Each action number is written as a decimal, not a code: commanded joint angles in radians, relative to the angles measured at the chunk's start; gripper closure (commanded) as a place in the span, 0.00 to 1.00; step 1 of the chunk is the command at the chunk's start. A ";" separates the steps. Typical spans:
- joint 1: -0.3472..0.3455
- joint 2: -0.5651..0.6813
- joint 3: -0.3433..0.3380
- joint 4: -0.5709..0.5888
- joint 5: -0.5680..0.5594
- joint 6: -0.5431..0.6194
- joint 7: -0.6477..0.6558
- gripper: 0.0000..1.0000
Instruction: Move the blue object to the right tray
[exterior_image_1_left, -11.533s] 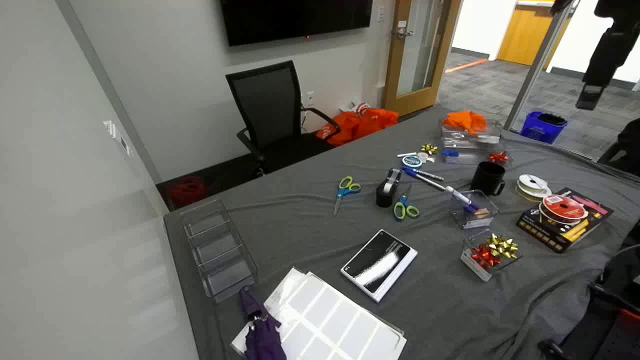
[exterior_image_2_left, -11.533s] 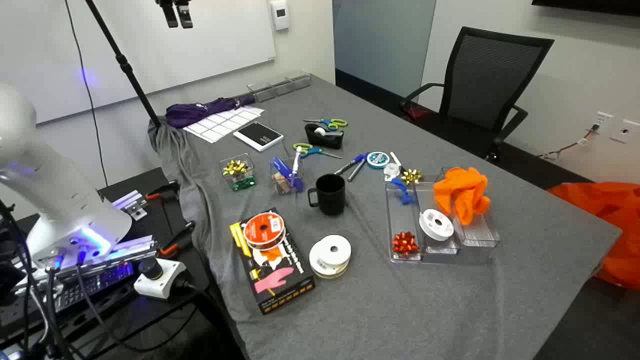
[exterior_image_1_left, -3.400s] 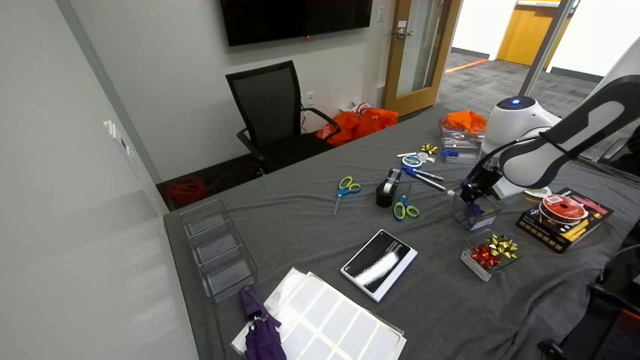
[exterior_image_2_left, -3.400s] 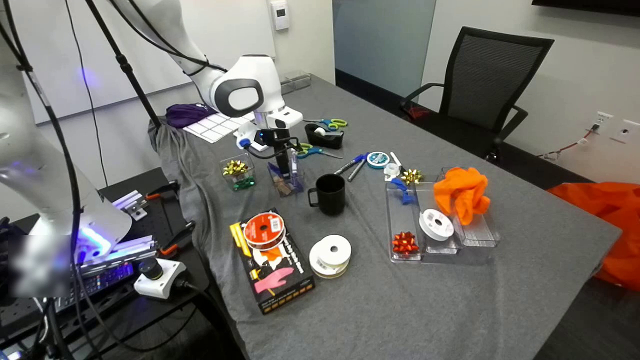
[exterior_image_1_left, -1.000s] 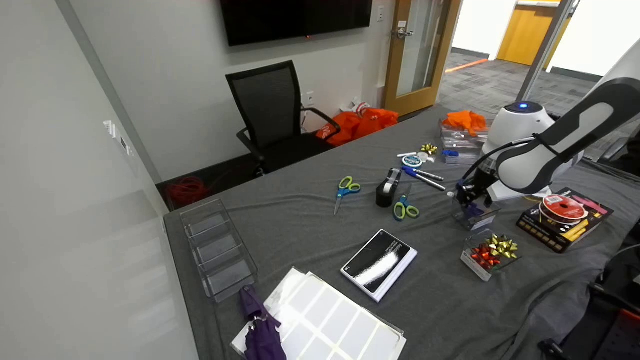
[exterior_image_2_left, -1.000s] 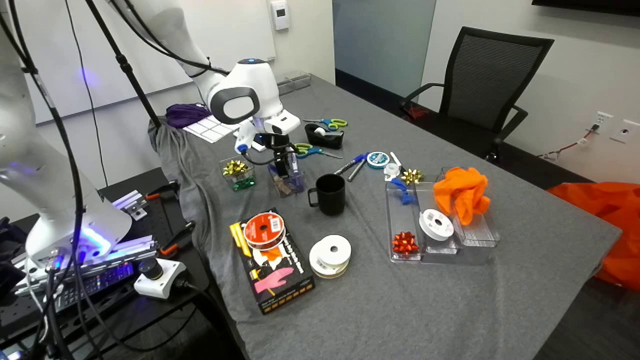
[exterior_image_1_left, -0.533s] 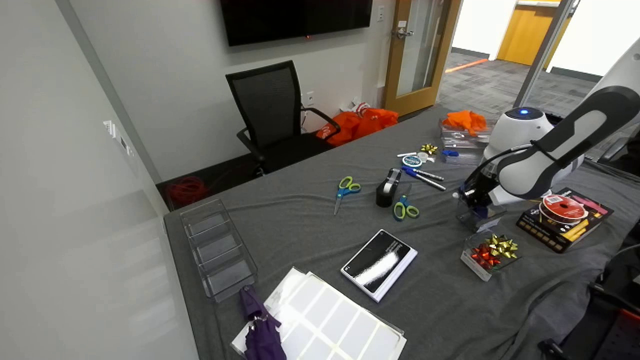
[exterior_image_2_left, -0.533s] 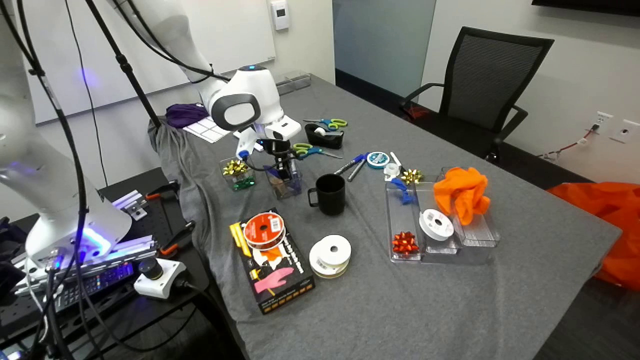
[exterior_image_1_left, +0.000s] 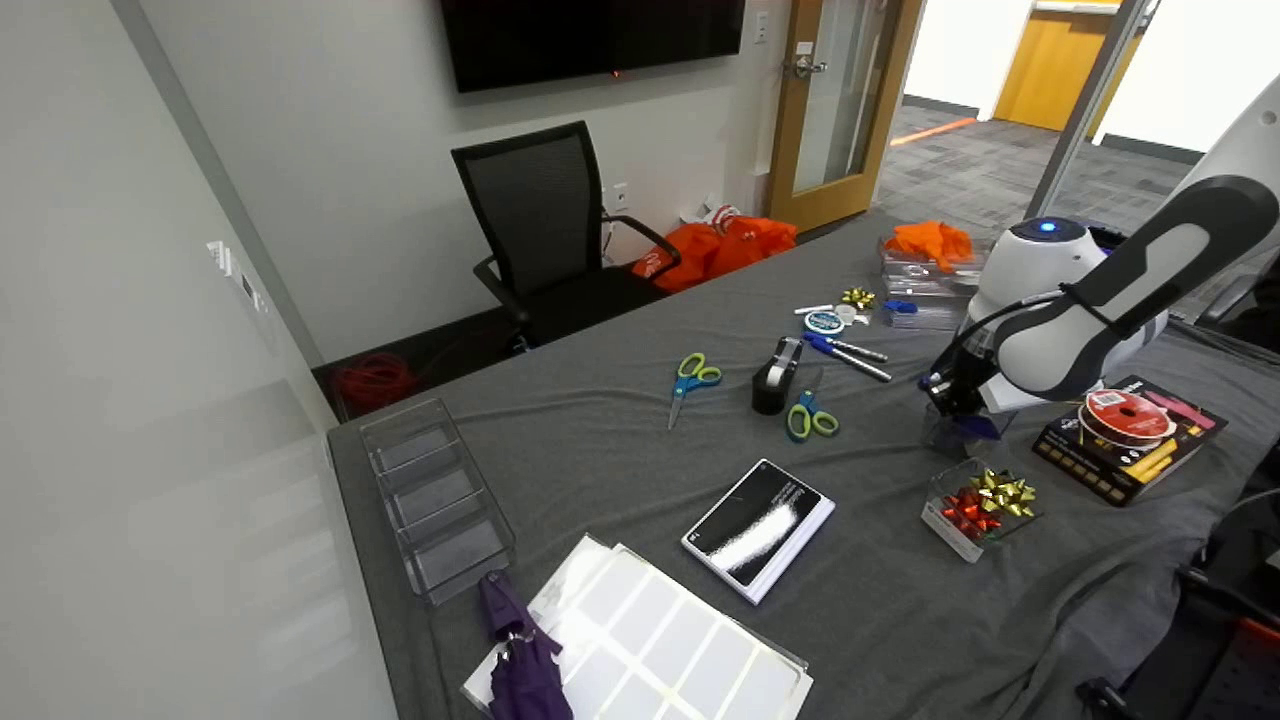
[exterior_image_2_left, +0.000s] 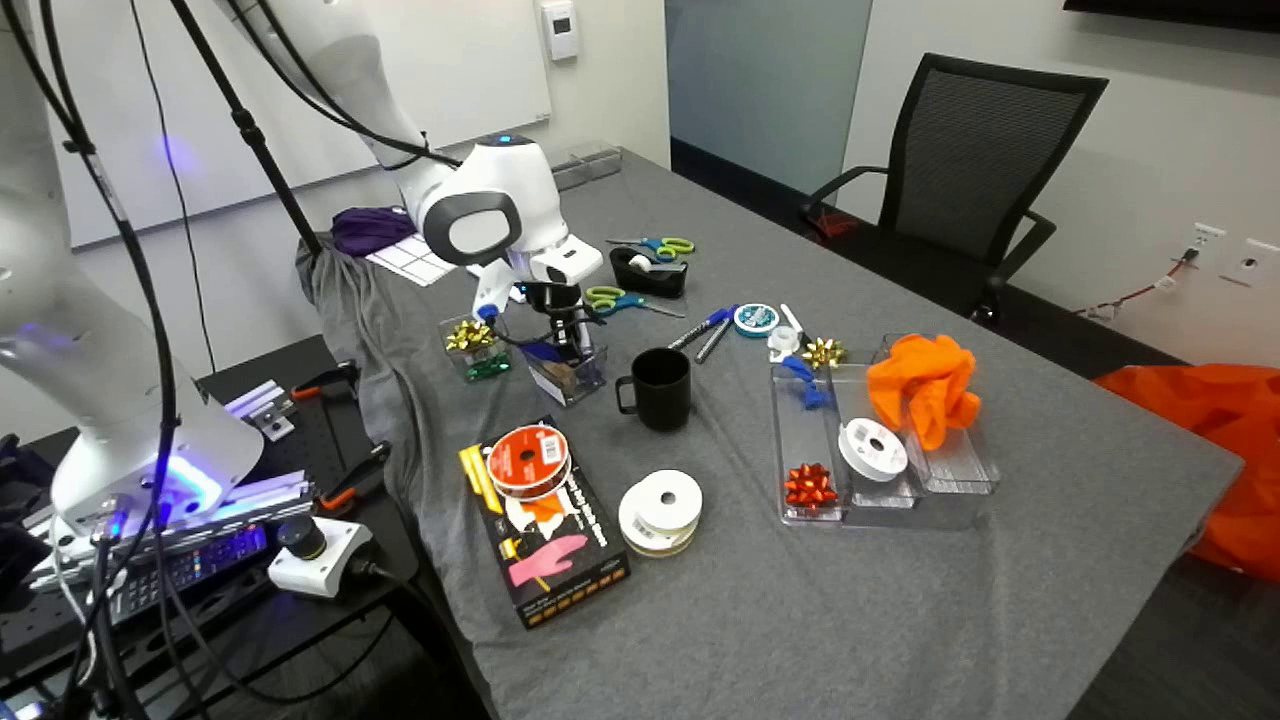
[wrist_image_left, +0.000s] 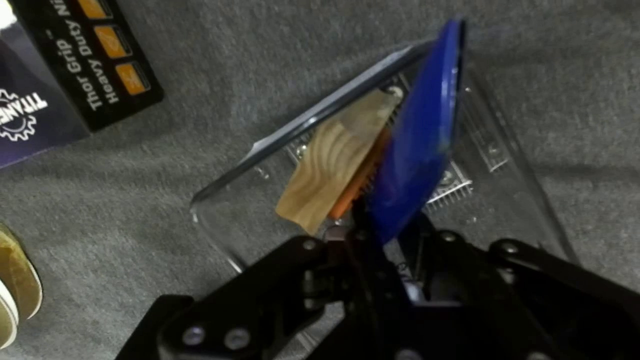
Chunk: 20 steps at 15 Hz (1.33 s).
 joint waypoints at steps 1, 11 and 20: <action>-0.013 -0.047 0.011 -0.031 0.011 -0.049 -0.057 0.95; -0.096 -0.238 0.115 -0.027 0.106 -0.374 -0.169 0.95; -0.122 -0.430 0.164 -0.008 0.278 -0.513 -0.259 0.95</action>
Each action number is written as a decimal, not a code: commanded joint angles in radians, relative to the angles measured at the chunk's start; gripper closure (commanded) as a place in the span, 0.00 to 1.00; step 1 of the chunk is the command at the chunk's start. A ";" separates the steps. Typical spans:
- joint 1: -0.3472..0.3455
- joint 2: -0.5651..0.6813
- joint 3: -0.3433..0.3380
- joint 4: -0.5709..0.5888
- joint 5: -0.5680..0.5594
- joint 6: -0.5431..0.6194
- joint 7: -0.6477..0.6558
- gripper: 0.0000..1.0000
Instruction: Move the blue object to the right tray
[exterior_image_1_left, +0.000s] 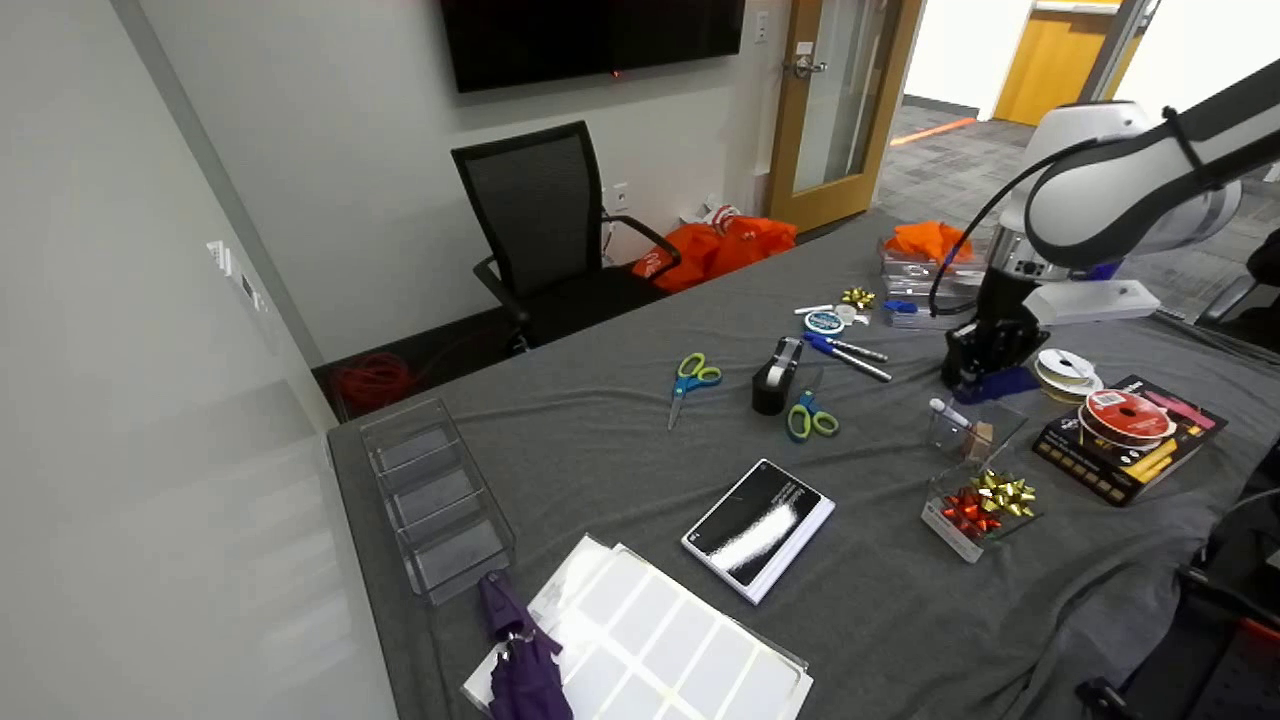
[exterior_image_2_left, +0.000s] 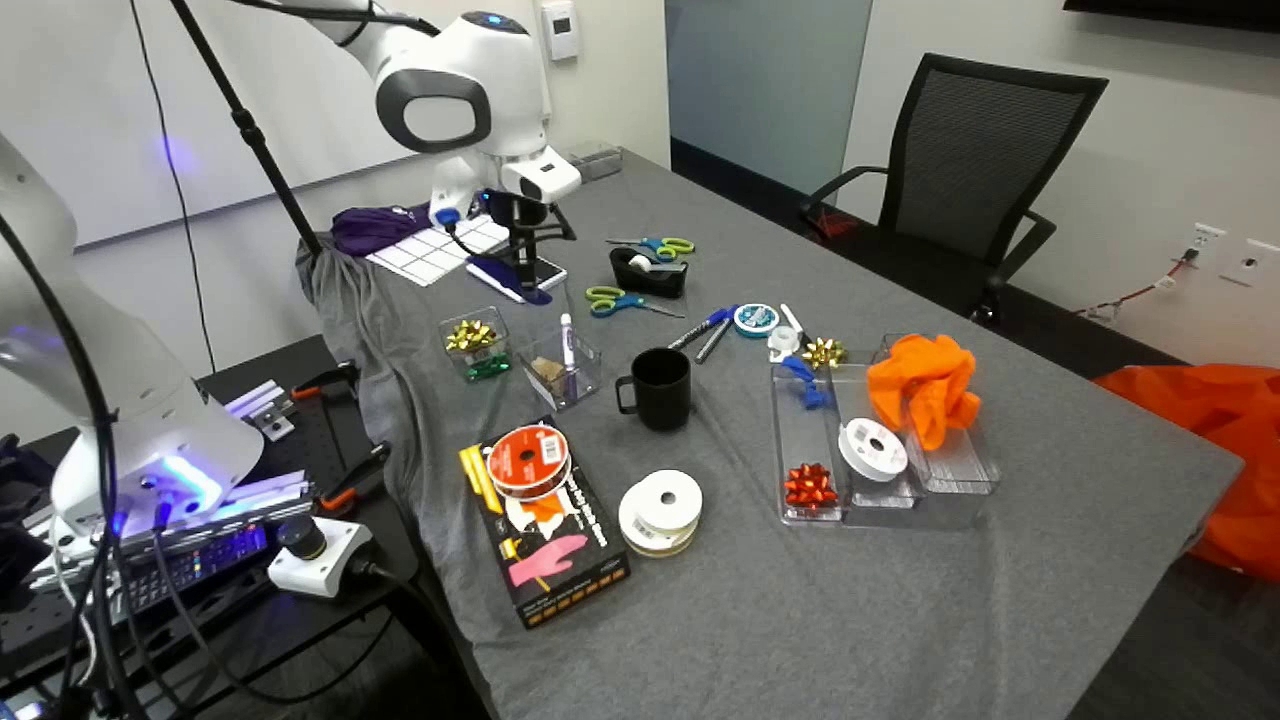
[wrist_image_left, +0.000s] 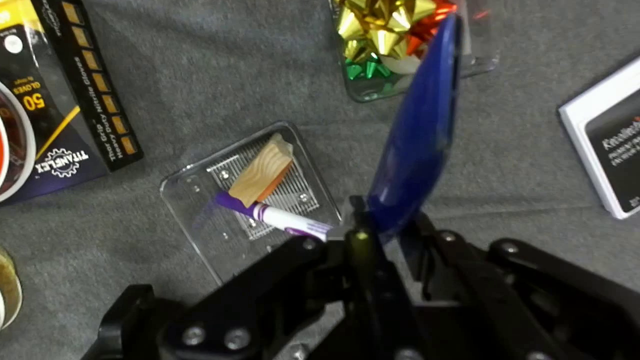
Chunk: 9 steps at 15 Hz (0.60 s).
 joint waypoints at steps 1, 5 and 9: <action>-0.029 -0.096 0.023 0.011 0.075 -0.035 -0.051 0.95; -0.030 -0.091 0.016 0.064 0.138 0.023 -0.053 0.95; -0.031 0.024 0.021 0.146 0.155 0.251 -0.017 0.95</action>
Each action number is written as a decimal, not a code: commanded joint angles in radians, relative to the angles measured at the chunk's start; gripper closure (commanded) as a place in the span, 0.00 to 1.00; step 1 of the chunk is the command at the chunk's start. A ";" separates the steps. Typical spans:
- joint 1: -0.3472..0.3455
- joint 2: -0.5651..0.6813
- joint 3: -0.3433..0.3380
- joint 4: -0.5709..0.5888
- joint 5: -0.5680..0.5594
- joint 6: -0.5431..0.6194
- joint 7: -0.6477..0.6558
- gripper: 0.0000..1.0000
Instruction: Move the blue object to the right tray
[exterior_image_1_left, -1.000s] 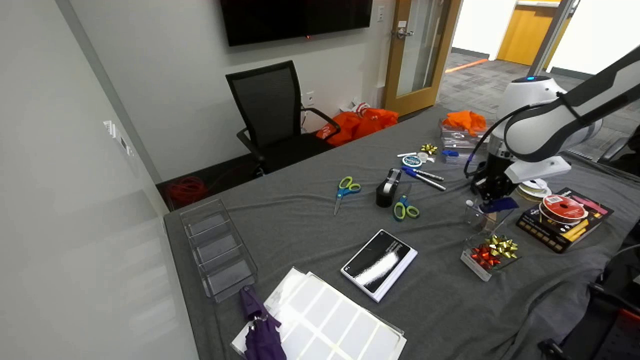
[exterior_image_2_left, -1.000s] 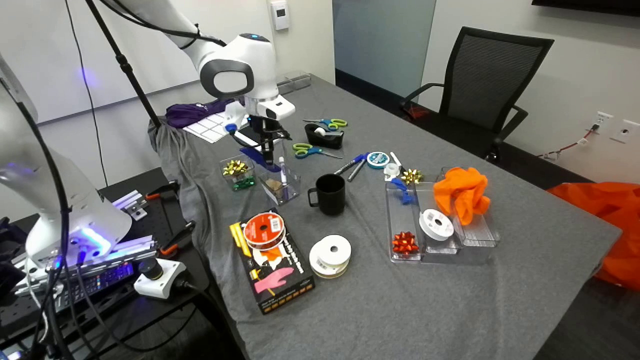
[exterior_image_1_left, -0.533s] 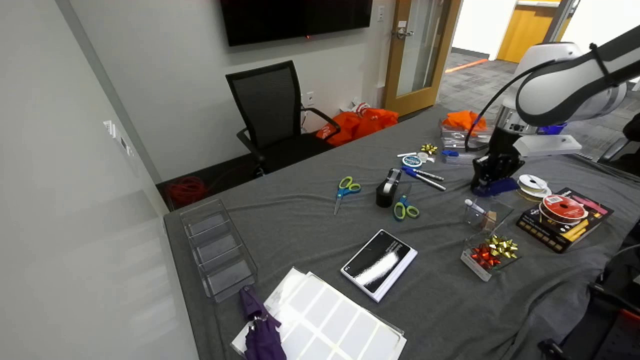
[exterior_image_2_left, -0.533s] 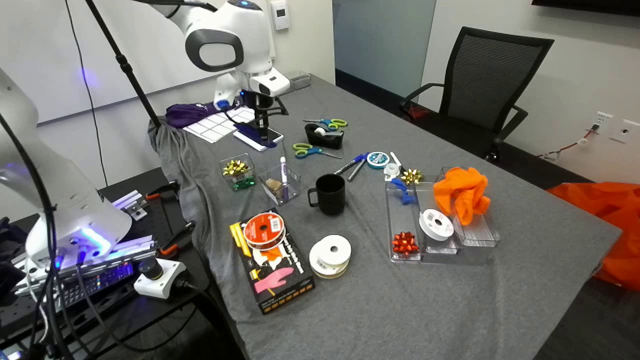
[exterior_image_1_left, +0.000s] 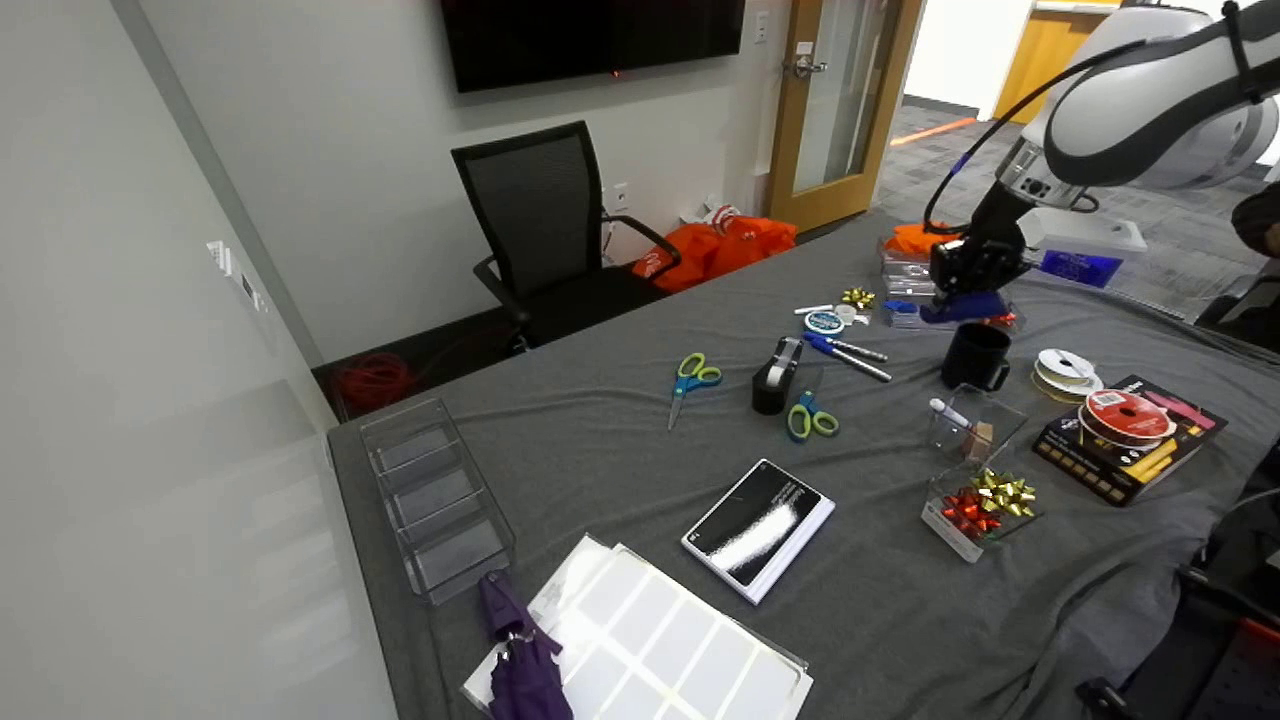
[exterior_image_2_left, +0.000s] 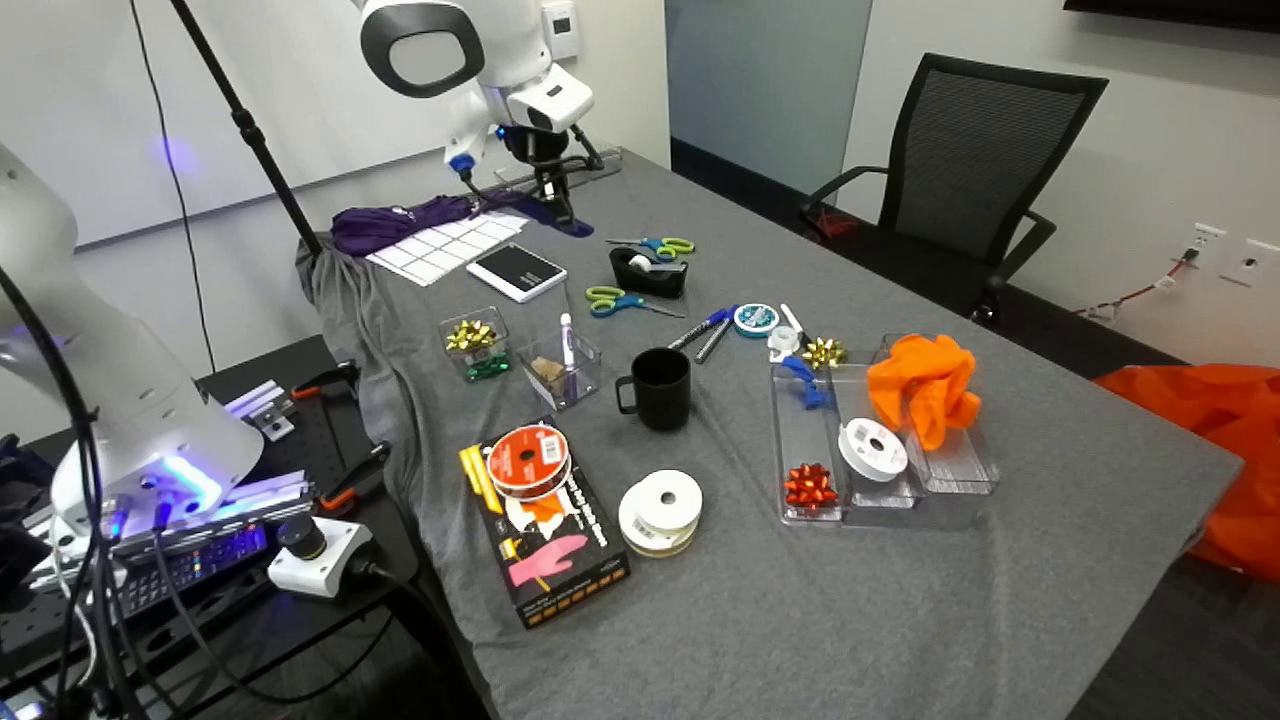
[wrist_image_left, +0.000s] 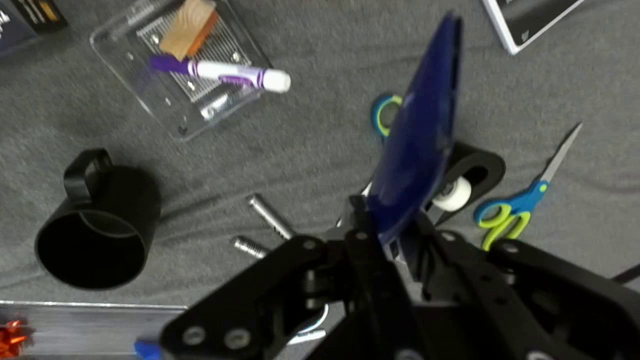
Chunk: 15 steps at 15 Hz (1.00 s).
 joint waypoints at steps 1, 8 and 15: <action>-0.021 0.131 0.018 0.093 0.040 0.193 0.004 0.95; -0.017 0.400 -0.099 0.276 -0.156 0.437 0.133 0.95; -0.015 0.419 -0.124 0.269 -0.181 0.427 0.143 0.81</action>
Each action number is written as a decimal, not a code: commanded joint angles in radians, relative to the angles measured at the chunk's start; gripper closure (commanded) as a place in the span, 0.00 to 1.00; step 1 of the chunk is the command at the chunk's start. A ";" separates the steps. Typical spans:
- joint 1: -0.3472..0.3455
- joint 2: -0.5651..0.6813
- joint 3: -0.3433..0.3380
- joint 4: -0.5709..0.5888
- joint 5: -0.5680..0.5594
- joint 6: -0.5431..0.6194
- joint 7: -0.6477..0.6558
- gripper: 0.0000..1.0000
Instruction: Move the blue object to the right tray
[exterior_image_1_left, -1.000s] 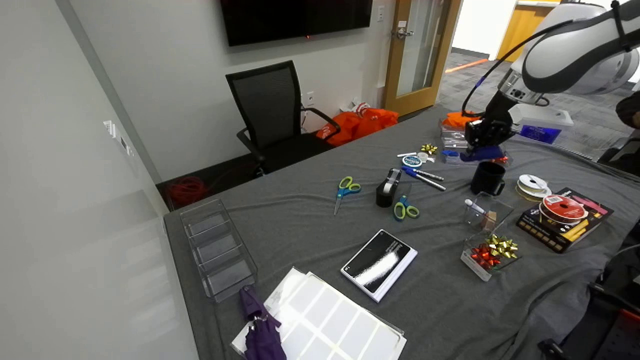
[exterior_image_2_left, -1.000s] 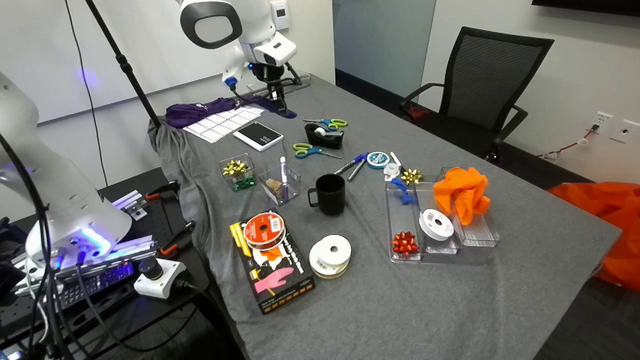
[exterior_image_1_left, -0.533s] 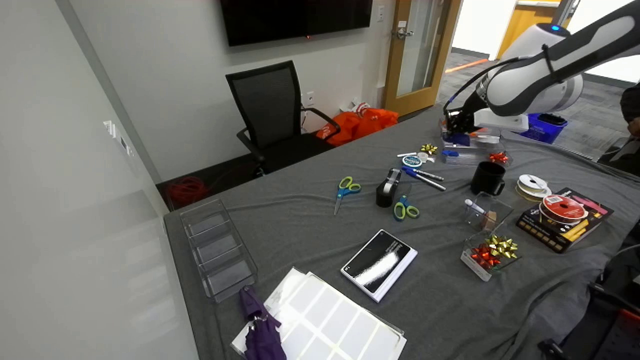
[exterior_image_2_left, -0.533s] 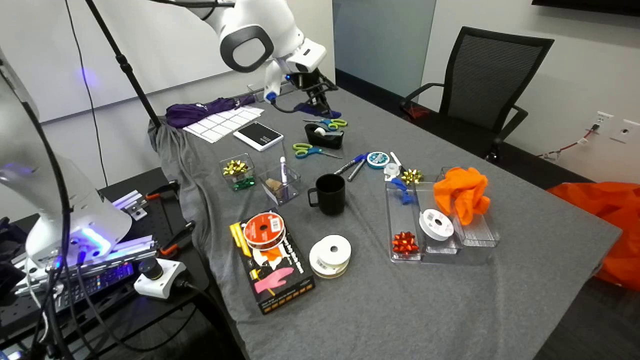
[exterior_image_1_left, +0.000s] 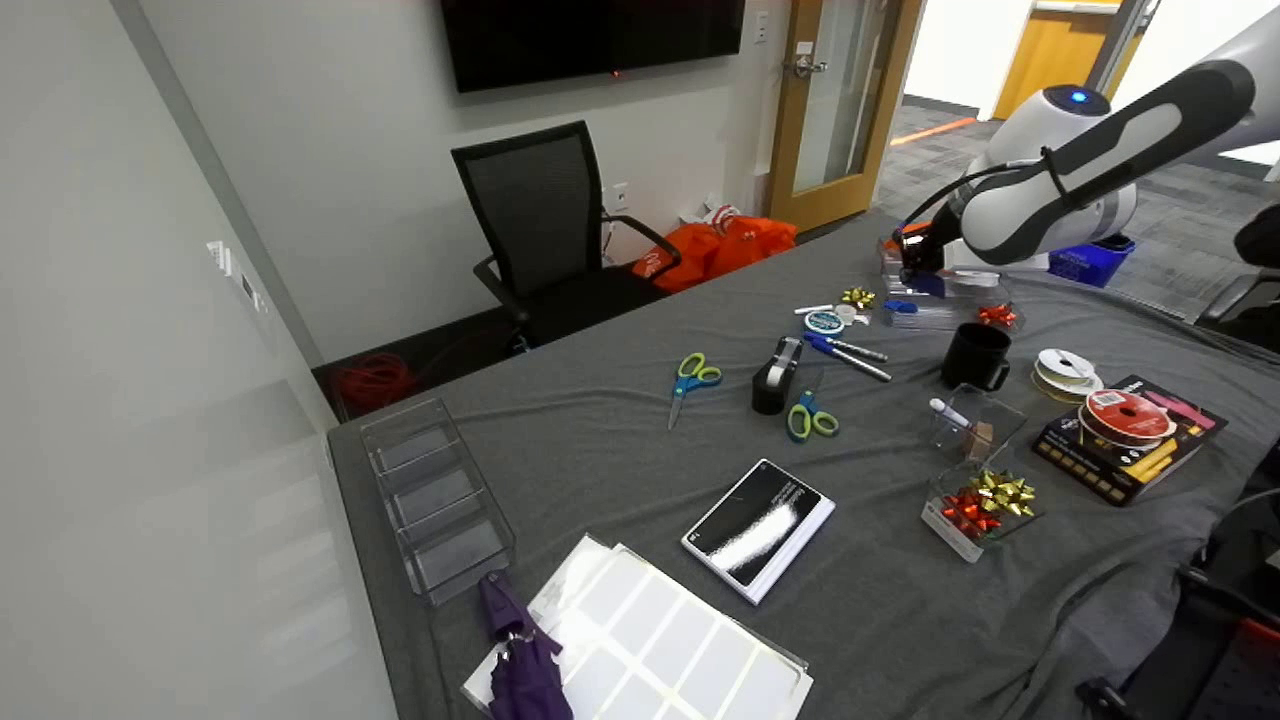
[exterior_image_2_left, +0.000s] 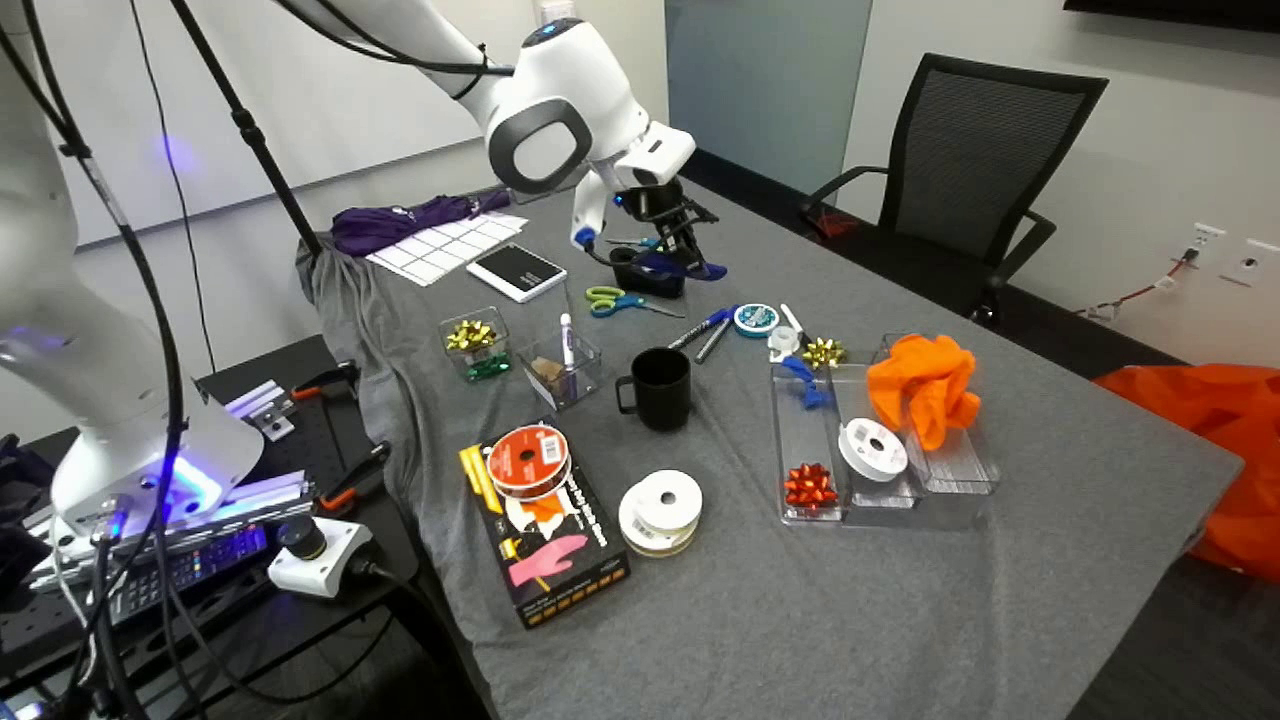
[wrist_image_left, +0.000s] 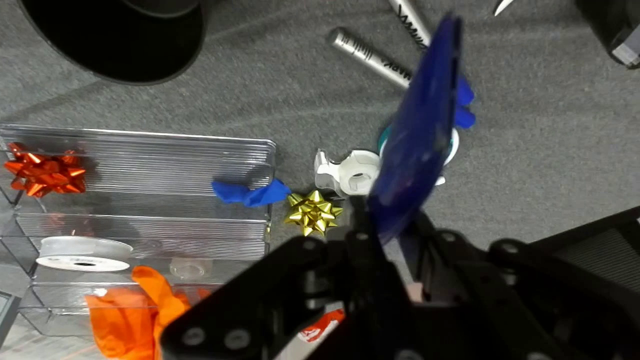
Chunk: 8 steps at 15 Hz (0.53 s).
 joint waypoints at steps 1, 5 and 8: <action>-0.004 0.000 0.006 0.001 0.001 0.000 -0.003 0.81; -0.031 0.009 0.027 0.013 0.000 0.011 -0.047 0.95; -0.064 0.048 0.031 0.070 -0.033 0.015 -0.139 0.95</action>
